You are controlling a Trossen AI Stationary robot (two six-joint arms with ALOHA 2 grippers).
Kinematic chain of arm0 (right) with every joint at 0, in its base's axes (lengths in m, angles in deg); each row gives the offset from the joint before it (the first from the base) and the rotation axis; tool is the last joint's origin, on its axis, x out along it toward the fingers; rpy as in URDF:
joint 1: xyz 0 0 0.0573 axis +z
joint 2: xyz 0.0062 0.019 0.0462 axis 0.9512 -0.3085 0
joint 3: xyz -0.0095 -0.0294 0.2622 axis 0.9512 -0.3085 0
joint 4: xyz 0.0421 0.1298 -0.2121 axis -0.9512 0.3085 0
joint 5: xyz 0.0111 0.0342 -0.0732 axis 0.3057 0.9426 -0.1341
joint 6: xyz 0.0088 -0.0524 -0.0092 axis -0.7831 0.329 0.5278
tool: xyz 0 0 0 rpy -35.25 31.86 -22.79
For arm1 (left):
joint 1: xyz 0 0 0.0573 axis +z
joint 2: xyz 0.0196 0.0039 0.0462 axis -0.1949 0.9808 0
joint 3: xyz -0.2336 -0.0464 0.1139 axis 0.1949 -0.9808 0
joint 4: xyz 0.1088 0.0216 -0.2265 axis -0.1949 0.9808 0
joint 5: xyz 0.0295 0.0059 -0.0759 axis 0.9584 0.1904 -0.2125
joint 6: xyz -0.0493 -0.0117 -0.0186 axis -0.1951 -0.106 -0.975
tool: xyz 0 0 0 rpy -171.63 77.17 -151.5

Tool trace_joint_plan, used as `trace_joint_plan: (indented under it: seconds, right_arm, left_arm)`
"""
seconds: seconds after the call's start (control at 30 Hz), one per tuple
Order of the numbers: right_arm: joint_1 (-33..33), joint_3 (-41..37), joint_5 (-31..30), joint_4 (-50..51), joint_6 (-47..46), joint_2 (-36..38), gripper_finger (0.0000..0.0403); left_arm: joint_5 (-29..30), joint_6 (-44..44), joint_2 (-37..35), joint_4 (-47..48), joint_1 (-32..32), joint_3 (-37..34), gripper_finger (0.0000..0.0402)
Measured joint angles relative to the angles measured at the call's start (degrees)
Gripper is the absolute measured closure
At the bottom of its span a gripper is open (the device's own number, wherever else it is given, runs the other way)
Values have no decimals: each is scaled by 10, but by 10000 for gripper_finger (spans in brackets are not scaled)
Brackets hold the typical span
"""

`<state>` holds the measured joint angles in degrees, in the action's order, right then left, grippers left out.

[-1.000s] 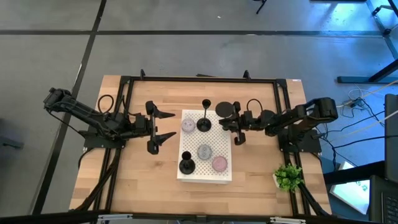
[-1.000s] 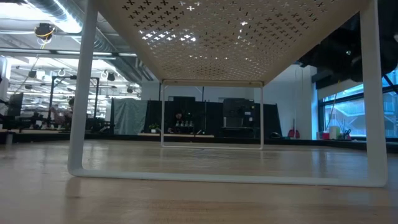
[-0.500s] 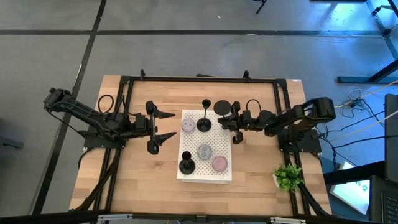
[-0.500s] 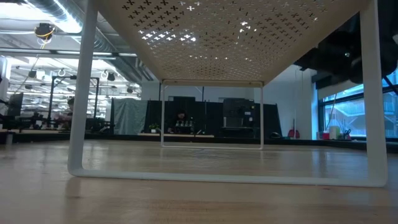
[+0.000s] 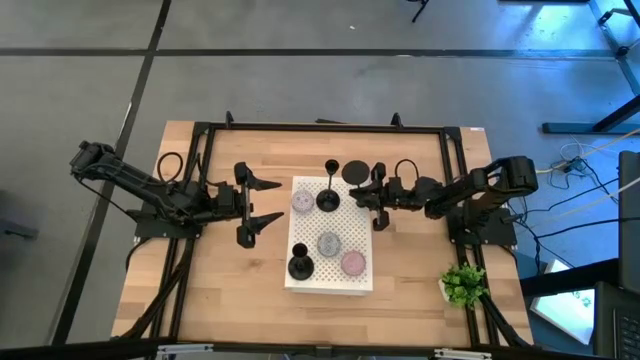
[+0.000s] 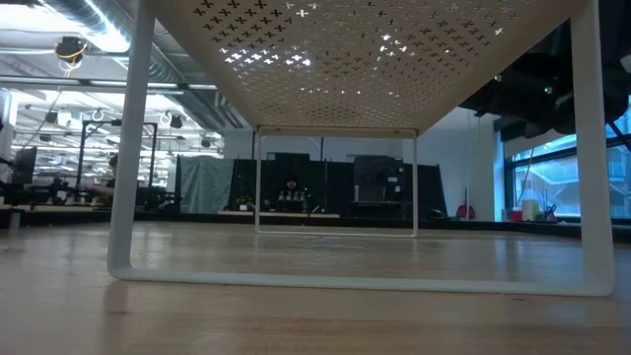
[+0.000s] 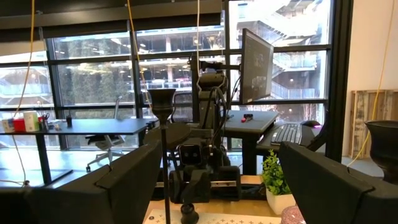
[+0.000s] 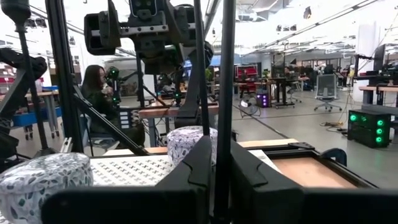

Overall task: Pick & Place candle stick holders
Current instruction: Put the candle holder on the shelf

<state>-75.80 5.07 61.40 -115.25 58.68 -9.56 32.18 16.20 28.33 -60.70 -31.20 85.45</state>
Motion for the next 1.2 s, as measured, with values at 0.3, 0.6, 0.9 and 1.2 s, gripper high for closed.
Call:
trace_joint_plan:
  seconds: [0.3,0.6,0.9,1.2]
  right_arm:
    - [0,0,-36,20,-15,1,353]
    - [0,0,-29,20,-15,1,357]
    - [0,0,-20,21,-15,1,356]
    - [0,0,-15,24,-15,1,355]
  left_arm:
    - [0,0,0,0,0,0,80]
    - [0,0,0,0,0,0,80]
    - [0,0,0,0,0,0,80]
    - [0,-4,0,0,0,0,80]
